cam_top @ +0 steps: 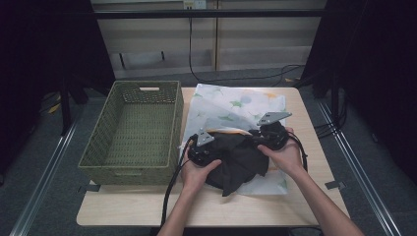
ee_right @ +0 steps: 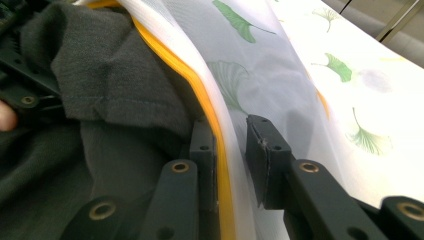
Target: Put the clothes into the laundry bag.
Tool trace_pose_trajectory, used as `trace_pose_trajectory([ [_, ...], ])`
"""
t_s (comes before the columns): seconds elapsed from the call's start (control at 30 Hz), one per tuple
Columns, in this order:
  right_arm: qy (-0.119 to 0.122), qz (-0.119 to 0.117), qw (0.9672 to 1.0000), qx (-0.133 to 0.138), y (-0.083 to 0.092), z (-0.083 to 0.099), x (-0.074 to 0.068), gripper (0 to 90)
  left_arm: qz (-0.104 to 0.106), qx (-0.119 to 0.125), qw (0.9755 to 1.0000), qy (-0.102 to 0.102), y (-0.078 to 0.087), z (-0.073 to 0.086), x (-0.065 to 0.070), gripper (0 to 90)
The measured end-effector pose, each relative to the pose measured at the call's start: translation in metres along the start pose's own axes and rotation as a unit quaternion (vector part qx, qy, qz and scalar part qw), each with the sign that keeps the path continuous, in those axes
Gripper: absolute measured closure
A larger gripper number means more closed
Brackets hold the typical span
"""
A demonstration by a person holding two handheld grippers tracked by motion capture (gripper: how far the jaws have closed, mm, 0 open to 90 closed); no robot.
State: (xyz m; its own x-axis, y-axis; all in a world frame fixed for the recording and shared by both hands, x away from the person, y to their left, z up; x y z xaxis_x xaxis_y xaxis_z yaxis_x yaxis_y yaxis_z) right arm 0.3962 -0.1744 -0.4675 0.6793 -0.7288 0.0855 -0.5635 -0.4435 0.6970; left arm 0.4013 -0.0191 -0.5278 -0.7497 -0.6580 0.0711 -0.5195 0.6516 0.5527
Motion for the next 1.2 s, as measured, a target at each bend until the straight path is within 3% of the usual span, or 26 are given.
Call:
trace_pose_trajectory([
  [0.13,0.001,0.001,1.0000,-0.003,-0.013,-0.007,-0.005,70.7,0.001,-0.001,1.0000,-0.001,0.000,0.000,0.000,48.7],
  [0.23,-0.005,-0.010,0.9999,0.008,-0.019,-0.014,-0.006,80.5,0.005,-0.003,1.0000,-0.001,0.000,0.000,0.000,48.4],
  [0.3,-0.007,-0.021,0.9996,0.017,-0.017,-0.017,-0.007,86.9,0.007,-0.007,0.9999,0.006,-0.001,0.001,-0.001,46.5],
  [0.5,-0.024,-0.053,0.9968,0.055,0.005,-0.027,-0.009,88.8,0.007,-0.012,0.9997,0.020,0.002,0.002,0.002,33.5],
  [0.6,-0.024,-0.056,0.9970,0.048,0.004,-0.023,-0.011,89.1,0.005,-0.011,0.9999,0.012,0.011,-0.001,0.006,25.5],
  [0.67,-0.023,-0.057,0.9971,0.044,0.001,-0.021,-0.010,89.1,0.007,-0.016,0.9998,0.007,0.018,-0.003,0.010,24.7],
  [0.83,-0.024,-0.060,0.9969,0.044,0.001,-0.021,-0.010,89.1,0.013,-0.019,0.9997,0.006,0.031,-0.005,0.018,13.9],
  [0.9,-0.023,-0.062,0.9968,0.044,0.002,-0.021,-0.011,89.0,0.013,-0.018,0.9997,0.002,0.034,-0.004,0.019,12.6],
  [1.07,-0.022,-0.063,0.9969,0.043,0.001,-0.021,-0.011,89.1,0.041,-0.017,0.9989,0.016,0.043,-0.002,0.023,8.4],
  [1.17,-0.020,-0.064,0.9969,0.041,0.000,-0.020,-0.012,89.1,0.036,-0.019,0.9991,0.011,0.046,-0.003,0.022,8.4],
  [1.2,-0.020,-0.066,0.9969,0.039,-0.001,-0.020,-0.013,89.2,0.047,-0.018,0.9986,0.013,0.048,-0.006,0.022,7.9],
])
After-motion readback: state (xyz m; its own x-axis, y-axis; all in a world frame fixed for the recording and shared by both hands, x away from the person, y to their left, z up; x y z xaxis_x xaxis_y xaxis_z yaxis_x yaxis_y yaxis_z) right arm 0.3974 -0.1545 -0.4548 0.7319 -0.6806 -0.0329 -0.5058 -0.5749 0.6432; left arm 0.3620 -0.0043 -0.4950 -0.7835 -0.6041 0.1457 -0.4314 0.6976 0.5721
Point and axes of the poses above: each handheld gripper's, and its own axes: y roughly backward along the jaws, z roughly out of its underside, x roughly to its right, the point moved 8 cm from there along -y, roughly forward along the jaws, and after that the axes turned 4 degrees about -x, right-handed, at the moved point
